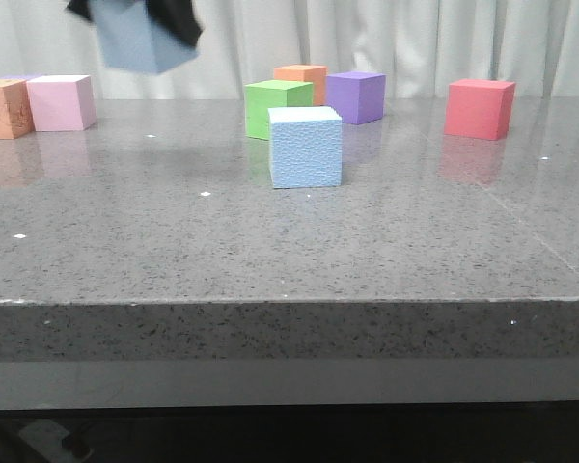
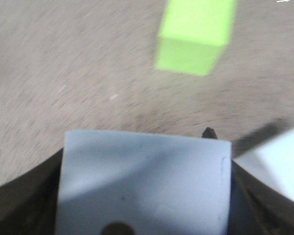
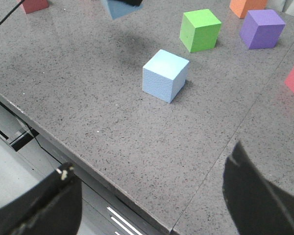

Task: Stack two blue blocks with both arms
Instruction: 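Lift the held cube and carry it above the placed light-blue cube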

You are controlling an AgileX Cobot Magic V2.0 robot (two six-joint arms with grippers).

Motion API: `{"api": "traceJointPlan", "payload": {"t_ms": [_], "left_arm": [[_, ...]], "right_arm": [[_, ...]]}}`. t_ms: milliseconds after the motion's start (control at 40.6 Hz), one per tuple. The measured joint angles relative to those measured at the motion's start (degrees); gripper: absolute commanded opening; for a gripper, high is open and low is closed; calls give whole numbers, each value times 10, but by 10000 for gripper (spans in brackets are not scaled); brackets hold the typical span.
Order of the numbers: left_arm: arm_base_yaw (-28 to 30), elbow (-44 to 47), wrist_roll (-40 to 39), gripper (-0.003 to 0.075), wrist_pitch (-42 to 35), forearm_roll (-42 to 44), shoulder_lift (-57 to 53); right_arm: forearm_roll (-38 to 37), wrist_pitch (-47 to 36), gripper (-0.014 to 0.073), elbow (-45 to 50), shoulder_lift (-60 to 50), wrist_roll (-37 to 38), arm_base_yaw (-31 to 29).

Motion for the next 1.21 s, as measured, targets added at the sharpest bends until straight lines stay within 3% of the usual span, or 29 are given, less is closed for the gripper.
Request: {"api": "traceJointPlan", "payload": {"t_ms": [271,665,862,1206], "left_arm": [[-33,-107,250,407,67,-139,19],[-88,-125,515,407,96,-168,76],[-96,-125,578,407,96,-168,86],[-96,-126,584,407,96,-161,110]], "right_arm": [[0,0,596,0,0,0,0],[0,0,596,0,0,0,0],[0,0,596,0,0,0,0],[0,0,596,0,0,0,0]]}}
